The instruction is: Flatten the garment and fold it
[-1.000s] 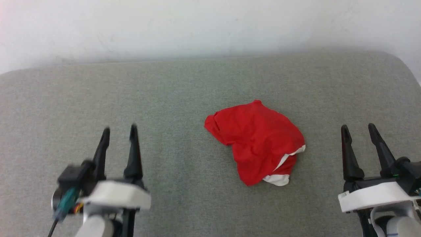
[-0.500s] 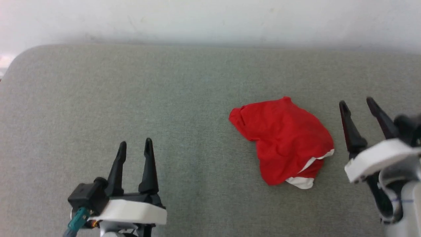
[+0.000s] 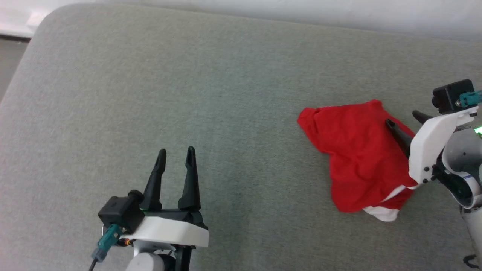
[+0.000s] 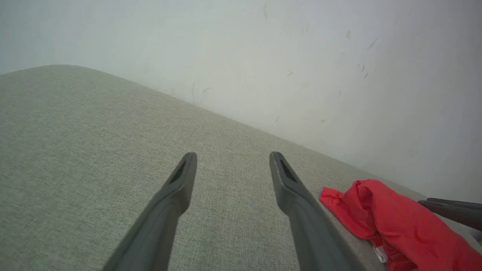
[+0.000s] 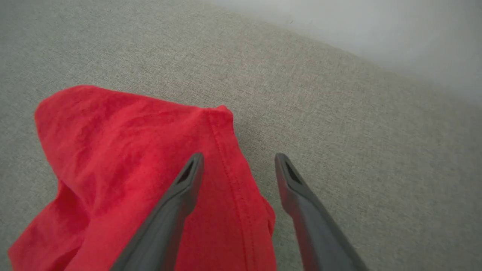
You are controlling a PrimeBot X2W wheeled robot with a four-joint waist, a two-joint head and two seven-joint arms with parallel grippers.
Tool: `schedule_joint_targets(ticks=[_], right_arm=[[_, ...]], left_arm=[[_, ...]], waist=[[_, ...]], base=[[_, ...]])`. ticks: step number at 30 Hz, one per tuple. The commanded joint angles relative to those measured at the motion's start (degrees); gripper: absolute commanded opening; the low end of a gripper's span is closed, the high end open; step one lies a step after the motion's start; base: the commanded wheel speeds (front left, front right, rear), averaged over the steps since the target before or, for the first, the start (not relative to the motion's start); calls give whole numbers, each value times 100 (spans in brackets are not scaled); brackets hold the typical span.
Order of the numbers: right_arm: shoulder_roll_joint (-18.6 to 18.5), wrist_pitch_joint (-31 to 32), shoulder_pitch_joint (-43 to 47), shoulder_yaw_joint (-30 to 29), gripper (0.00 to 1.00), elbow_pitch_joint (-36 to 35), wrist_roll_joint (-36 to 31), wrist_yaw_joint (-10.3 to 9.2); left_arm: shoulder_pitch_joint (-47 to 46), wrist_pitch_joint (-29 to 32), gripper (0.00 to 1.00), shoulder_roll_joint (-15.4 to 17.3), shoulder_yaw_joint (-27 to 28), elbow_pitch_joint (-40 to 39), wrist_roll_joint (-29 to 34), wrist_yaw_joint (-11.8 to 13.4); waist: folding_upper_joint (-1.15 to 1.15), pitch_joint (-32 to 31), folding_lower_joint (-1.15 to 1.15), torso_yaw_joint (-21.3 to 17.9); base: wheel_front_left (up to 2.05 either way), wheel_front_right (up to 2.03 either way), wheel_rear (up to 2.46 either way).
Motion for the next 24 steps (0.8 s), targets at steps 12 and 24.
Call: schedule_joint_targets(ticks=[12, 24], right_arm=[[-87, 435, -66, 125, 0, 367, 433, -5], [124, -426, -358, -96, 0, 195, 278, -5]], left_arm=[[-99, -27, 100, -184, 196, 143, 132, -205], [0, -27, 100, -215, 407, 175, 238, -210]], waist=[[0, 336, -2, 429], [0, -131, -2, -79]], base=[[0, 0, 0], [0, 0, 0]])
